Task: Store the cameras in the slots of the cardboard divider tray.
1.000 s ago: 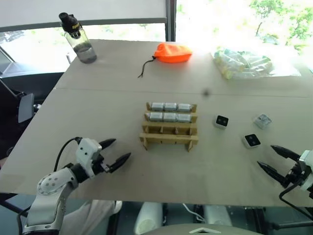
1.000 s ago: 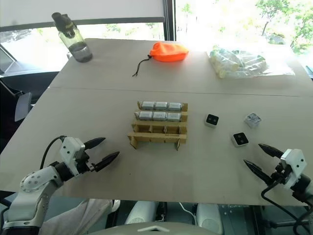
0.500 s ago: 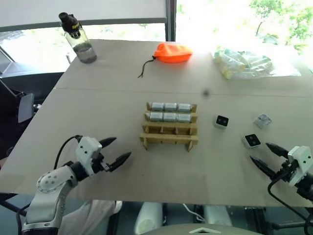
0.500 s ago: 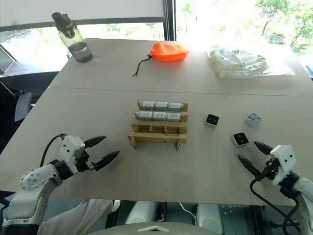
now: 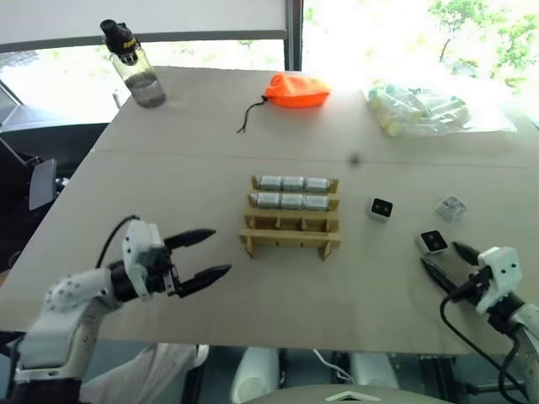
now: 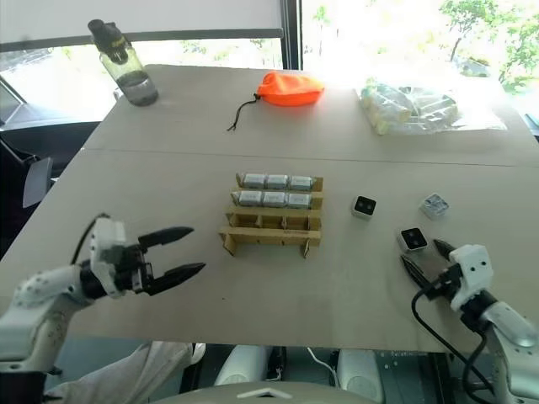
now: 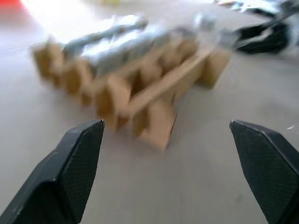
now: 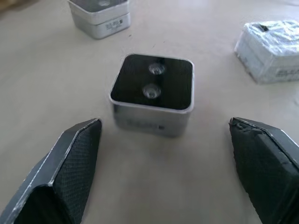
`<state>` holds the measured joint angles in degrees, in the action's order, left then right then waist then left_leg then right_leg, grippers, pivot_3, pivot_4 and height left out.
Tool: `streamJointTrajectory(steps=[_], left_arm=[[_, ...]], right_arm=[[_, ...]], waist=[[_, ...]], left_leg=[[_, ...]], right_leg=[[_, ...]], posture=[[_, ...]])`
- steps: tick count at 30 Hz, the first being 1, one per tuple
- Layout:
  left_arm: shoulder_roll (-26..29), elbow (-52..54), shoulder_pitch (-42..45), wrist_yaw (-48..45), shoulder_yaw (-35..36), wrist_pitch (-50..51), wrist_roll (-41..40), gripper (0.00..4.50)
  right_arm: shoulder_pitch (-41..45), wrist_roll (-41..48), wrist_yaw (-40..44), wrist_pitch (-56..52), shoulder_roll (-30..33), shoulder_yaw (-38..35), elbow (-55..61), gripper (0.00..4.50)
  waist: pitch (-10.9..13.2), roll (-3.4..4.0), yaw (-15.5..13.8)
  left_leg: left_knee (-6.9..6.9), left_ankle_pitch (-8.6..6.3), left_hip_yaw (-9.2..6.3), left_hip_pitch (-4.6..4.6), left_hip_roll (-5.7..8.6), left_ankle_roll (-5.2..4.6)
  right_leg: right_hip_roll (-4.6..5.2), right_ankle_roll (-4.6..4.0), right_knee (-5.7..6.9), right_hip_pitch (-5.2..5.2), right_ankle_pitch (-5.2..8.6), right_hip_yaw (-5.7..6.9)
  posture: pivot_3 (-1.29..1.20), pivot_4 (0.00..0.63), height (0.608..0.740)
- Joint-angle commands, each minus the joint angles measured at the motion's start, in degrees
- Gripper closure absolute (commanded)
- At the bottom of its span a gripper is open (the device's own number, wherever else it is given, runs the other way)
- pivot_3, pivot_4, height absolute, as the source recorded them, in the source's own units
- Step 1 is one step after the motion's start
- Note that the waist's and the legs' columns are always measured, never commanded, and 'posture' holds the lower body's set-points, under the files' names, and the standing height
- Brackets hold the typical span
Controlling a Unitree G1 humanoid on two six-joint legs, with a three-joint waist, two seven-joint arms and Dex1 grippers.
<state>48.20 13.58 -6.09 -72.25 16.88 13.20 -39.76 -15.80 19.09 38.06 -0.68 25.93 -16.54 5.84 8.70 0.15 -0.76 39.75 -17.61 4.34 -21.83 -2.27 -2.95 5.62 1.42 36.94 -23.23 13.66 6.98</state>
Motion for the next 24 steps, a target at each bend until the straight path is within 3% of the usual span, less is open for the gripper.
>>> streamJointTrajectory(steps=[1, 11, 18, 21, 23, 24], left_arm=[[2.9, 2.7, 2.4, -5.0, -0.3, 1.5, -2.2, 0.06], [5.8, 3.5, 10.0, -9.5, -4.4, 3.1, 0.1, 0.06], [3.1, 2.6, 10.8, -5.9, -4.0, 2.5, 1.4, 0.06], [1.6, 3.0, 11.1, -2.4, -3.5, 2.5, 2.5, 0.0], [1.1, 3.5, 11.0, -0.9, -3.5, 3.2, 2.5, 0.0], [1.0, 3.7, 10.8, -0.7, -3.5, 3.3, 2.4, 0.0]], right_arm=[[-0.1, -1.8, -3.0, 0.2, -1.5, 1.1, 1.6, 0.16], [0.3, -2.8, -7.1, 0.6, -4.7, 2.6, 3.1, 0.16], [-0.2, -2.9, -7.8, 1.9, -6.1, 3.2, 3.6, 0.16], [0.0, -2.4, -7.7, 2.0, -6.3, 3.1, 3.5, 1.37], [-0.1, -2.5, -7.7, 2.1, -6.2, 3.1, 3.5, 2.43], [-0.1, -2.5, -7.7, 2.2, -6.2, 3.1, 3.5, 2.67]], waist=[[0.0, 0.07, 0.1], [0.0, -0.09, 0.4], [0.0, -0.11, 0.5], [0.0, -0.13, 0.5], [0.0, -0.13, 0.5], [0.0, -0.13, 0.5]], left_leg=[[-0.01, 0.0, 0.09, 0.04, 0.02, 0.0], [-0.3, 0.09, 0.25, 0.16, -0.03, 0.14], [-0.33, 0.11, 0.31, 0.14, -0.06, 0.17], [-0.34, 0.11, 0.32, 0.14, -0.06, 0.17], [-0.34, 0.11, 0.32, 0.14, -0.06, 0.17], [-0.34, 0.11, 0.32, 0.14, -0.07, 0.17]], right_leg=[[0.0, 0.01, 0.0, 0.0, 0.0, -0.07], [-0.2, 0.01, -0.03, -0.07, 0.0, -0.27], [-0.24, 0.01, -0.02, -0.15, 0.0, -0.36], [-0.24, 0.0, -0.02, -0.16, 0.0, -0.39], [-0.25, 0.0, -0.02, -0.16, 0.0, -0.43], [-0.25, 0.0, -0.02, -0.16, -0.01, -0.45]], posture=[[0.0, 0.15, 0.726], [0.0, 0.15, 0.726], [0.0, 0.15, 0.726], [0.0, 0.15, 0.726], [0.0, 0.15, 0.726], [0.0, 0.15, 0.726]])
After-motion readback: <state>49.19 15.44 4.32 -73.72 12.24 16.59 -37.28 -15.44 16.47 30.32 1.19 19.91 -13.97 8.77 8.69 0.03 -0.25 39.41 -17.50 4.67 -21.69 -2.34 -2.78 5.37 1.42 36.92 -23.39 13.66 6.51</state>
